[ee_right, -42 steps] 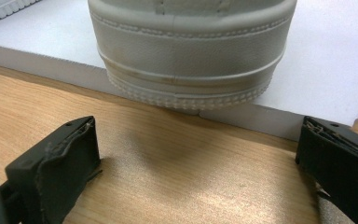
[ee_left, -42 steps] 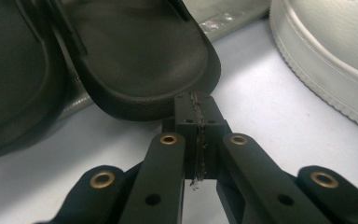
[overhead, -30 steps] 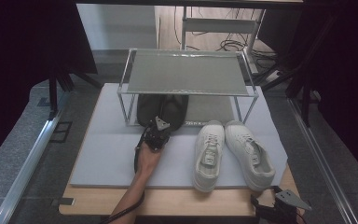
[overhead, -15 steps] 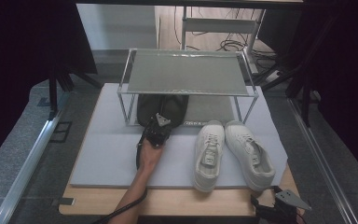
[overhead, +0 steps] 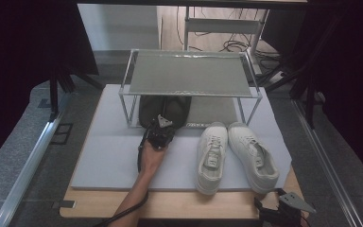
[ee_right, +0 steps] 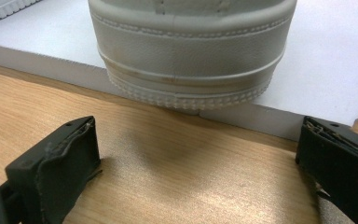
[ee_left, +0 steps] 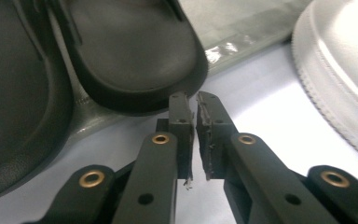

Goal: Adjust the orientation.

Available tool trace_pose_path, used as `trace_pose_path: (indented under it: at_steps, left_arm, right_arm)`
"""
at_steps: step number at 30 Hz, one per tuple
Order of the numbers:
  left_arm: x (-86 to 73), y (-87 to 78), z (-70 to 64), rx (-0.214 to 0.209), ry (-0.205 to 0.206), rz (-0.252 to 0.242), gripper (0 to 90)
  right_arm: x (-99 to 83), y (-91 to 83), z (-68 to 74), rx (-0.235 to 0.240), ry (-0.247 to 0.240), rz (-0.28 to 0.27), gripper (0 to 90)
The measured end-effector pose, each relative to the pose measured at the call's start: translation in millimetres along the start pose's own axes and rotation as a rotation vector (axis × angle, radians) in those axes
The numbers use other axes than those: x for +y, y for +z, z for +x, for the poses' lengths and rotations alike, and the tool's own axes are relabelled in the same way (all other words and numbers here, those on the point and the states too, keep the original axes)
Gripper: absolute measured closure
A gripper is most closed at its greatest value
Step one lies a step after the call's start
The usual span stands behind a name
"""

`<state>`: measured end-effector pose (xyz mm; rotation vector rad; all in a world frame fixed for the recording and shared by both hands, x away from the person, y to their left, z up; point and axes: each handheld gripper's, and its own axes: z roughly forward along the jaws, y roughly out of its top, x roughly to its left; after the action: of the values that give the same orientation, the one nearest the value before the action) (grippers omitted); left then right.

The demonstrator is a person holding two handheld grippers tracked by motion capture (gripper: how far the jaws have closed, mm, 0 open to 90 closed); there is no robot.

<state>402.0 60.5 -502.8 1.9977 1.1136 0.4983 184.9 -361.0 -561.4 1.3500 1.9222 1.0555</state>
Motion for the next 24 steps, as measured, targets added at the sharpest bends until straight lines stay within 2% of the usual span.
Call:
trace_pose_path:
  at_steps: [4, 12, 24]
  left_arm:
    - [2.6, -8.0, -1.8, -0.025, 0.007, -0.002, 77.0]
    - [1.4, -25.4, -4.6, -0.047, 0.034, 0.012, 65.5]
    - [-6.8, -57.7, -10.5, -0.06, 0.076, 0.017, 50.9]
  right_arm:
    - [0.1, -0.1, -0.2, 0.002, -0.002, 0.002, 0.0]
    - [0.1, -0.2, -0.2, 0.002, -0.001, 0.003, 0.0]
    - [0.1, -0.2, -0.1, 0.002, -0.001, 0.003, 0.0]
